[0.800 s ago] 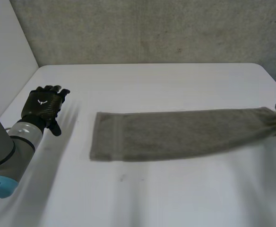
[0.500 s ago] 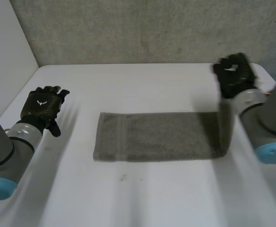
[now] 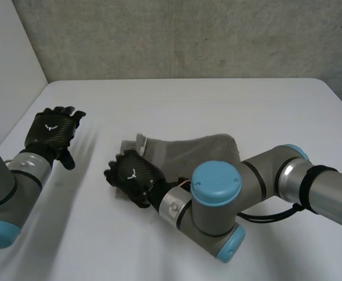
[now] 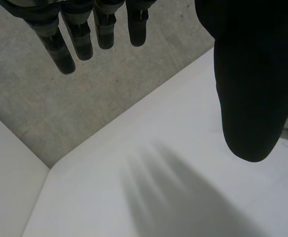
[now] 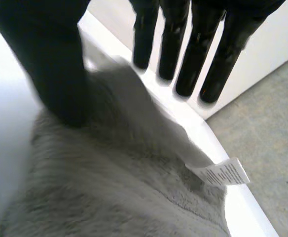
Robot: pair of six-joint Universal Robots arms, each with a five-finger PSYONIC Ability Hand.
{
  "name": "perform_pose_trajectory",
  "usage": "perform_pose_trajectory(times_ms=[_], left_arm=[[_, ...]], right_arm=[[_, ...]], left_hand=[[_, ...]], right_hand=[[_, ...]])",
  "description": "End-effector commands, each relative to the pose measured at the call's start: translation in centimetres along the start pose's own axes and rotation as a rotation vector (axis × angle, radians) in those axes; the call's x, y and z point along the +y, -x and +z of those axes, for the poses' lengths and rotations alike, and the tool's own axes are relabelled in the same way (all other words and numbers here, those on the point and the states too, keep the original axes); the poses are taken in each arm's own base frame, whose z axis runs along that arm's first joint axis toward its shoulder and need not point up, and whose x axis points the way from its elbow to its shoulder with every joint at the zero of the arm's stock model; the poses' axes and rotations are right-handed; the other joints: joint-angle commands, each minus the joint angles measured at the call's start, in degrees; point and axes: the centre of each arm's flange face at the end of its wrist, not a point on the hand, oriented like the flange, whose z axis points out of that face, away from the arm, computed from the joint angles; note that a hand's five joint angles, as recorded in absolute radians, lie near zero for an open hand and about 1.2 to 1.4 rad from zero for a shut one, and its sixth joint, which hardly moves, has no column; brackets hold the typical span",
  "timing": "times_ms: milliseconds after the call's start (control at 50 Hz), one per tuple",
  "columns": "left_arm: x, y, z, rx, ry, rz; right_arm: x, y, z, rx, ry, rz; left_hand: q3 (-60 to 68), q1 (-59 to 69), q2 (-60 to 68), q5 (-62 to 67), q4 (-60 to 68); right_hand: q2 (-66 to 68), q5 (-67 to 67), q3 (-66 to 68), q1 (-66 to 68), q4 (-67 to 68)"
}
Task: Fold the towel.
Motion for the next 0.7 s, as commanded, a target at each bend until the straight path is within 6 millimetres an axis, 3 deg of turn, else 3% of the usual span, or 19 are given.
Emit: perform_pose_trajectory(times_ms=[20,60,120,160,280,320,340,380,500,540,560,600,620,640,660,680,700], left_arm=[[-0.7,-1.1,-0.3,0.031,-0.026,0.002],[-1.2,-1.8,-0.5,0.052,-0.040,-0.001],[-2.0,-3.3,-0.9,0.094,-0.069,-0.016],[-2.9,-4.6,-1.3,0.131,-0.098,-0.043],[-4.1,-6.6,-1.6,0.194,-0.132,-0.103],[-4.1,-8.6,-1.8,0.252,-0.131,-0.142],[-4.1,-8.6,-1.8,0.253,-0.131,-0.142],[-3.7,-10.6,-1.5,0.300,-0.121,-0.152],[-2.4,-11.7,-0.1,0.313,-0.085,-0.146],[-1.5,-12.0,0.4,0.313,-0.064,-0.145],[-1.5,-12.0,0.4,0.313,-0.063,-0.145],[-1.0,-12.1,0.6,0.312,-0.049,-0.143],[-0.6,-12.2,0.6,0.309,-0.036,-0.143],[-0.3,-12.2,0.5,0.310,-0.026,-0.142],[-0.3,-12.2,0.5,0.310,-0.026,-0.142],[0.1,-12.2,0.4,0.311,-0.014,-0.142],[0.4,-12.3,0.1,0.313,0.000,-0.136]], right_arm=[[-3.3,-4.3,-1.0,0.185,0.009,0.029],[-4.4,-7.5,-2.6,0.312,0.021,0.129],[-4.5,-9.1,-3.7,0.366,0.030,0.196],[-4.5,-10.8,-5.8,0.415,0.065,0.309],[-1.4,-12.0,-9.2,0.456,0.233,0.441],[1.1,-12.0,-11.2,0.466,0.358,0.500],[1.1,-12.0,-11.2,0.466,0.359,0.500],[2.9,-11.6,-12.6,0.471,0.438,0.537],[5.0,-11.4,-13.7,0.497,0.494,0.565],[6.4,-10.9,-13.8,0.499,0.509,0.572],[6.4,-10.9,-13.8,0.499,0.509,0.572],[7.3,-10.6,-13.5,0.506,0.496,0.560],[7.3,-10.6,-13.5,0.506,0.496,0.560],[7.6,-10.7,-13.4,0.519,0.483,0.548],[7.6,-10.7,-13.4,0.519,0.483,0.548],[7.8,-11.2,-13.3,0.542,0.462,0.533],[7.8,-11.9,-13.2,0.568,0.429,0.507]], left_hand=[[0.4,-0.3,0.5,-1.8,0.5],[0.4,-0.3,0.5,-1.8,0.5],[0.4,-0.3,0.5,-1.8,0.5],[0.4,-0.3,0.5,-1.8,0.5],[0.4,-0.3,0.5,-1.8,0.5],[0.5,-0.3,0.6,-1.8,0.6],[0.5,-0.3,0.6,-1.8,0.6],[0.5,-0.3,0.6,-1.8,0.6],[1.0,0.2,1.1,-1.3,1.1],[1.2,0.4,1.3,-1.1,1.2],[1.2,0.4,1.3,-1.1,1.2],[1.2,0.4,1.3,-1.1,1.2],[1.2,0.4,1.3,-1.1,1.2],[1.2,0.4,1.3,-1.1,1.2],[1.2,0.4,1.3,-1.1,1.2],[1.2,0.4,1.3,-1.1,1.2],[1.2,0.4,1.3,-1.1,1.2]], right_hand=[[-23.4,-25.2,-25.4,-15.1,-25.4],[-23.4,-25.2,-25.4,-15.1,-25.4],[-23.4,-25.2,-25.4,-15.1,-25.4],[-23.4,-25.2,-25.4,-15.1,-25.4],[-23.4,-25.2,-25.4,-15.1,-25.4],[-23.4,-25.2,-25.4,-15.1,-25.4],[-23.4,-25.2,-25.4,-15.1,-25.4],[-23.4,-25.2,-25.4,-15.1,-25.4],[-18.1,-19.9,-20.1,-9.8,-20.1],[-5.0,-6.9,-7.0,3.2,-7.0],[-4.9,-6.8,-7.0,3.3,-6.9],[14.0,12.1,11.9,22.2,12.0],[14.1,12.2,12.0,22.3,12.1],[28.1,26.2,26.0,36.3,26.0],[28.2,26.3,26.2,36.4,26.2],[46.5,44.6,44.4,54.7,44.4],[46.6,44.8,44.6,54.9,44.6]])
